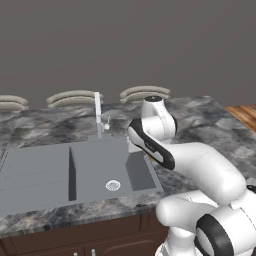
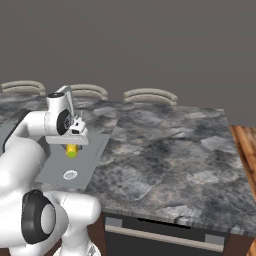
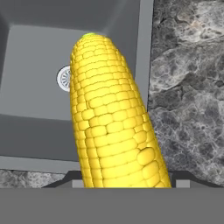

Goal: Turn on the sink faucet. Then move the corn from the counter to the sink. Turn off the sink. Move the vegetable from the sink to the pot next to the stove. Finally move the pot to the rear center burner.

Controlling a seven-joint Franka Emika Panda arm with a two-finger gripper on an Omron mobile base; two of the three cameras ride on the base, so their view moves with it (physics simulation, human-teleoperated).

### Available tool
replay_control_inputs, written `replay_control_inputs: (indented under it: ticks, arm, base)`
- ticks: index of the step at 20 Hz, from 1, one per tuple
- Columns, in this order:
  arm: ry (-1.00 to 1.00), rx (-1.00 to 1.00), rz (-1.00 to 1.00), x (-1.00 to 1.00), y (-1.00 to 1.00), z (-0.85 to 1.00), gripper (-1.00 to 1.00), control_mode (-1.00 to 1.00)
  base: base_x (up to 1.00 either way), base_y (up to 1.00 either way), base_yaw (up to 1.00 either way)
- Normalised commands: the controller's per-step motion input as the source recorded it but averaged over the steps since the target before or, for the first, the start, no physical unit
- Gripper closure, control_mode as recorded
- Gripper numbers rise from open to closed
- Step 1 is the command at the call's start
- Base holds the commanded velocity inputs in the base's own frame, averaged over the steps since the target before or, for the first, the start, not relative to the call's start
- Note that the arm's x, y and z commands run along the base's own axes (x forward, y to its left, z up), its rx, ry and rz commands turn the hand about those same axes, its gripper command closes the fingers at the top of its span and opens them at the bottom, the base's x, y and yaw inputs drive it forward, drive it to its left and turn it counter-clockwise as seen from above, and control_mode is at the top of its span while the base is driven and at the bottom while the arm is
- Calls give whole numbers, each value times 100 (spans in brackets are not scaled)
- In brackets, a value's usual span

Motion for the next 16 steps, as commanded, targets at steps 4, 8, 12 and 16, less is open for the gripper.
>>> replay_control_inputs:
  ticks: [4,8,12,16]
  arm:
    - [-1,0,0,0,0,0,100,-100]
    - [-2,0,3,-8,-5,0,100,100]
    - [0,0,0,0,0,0,100,100]
    - [0,0,0,0,0,0,100,100]
  base:
    - [0,0,0]
    - [-16,-6,8]
    - [-47,0,30]
    - [-55,7,34]
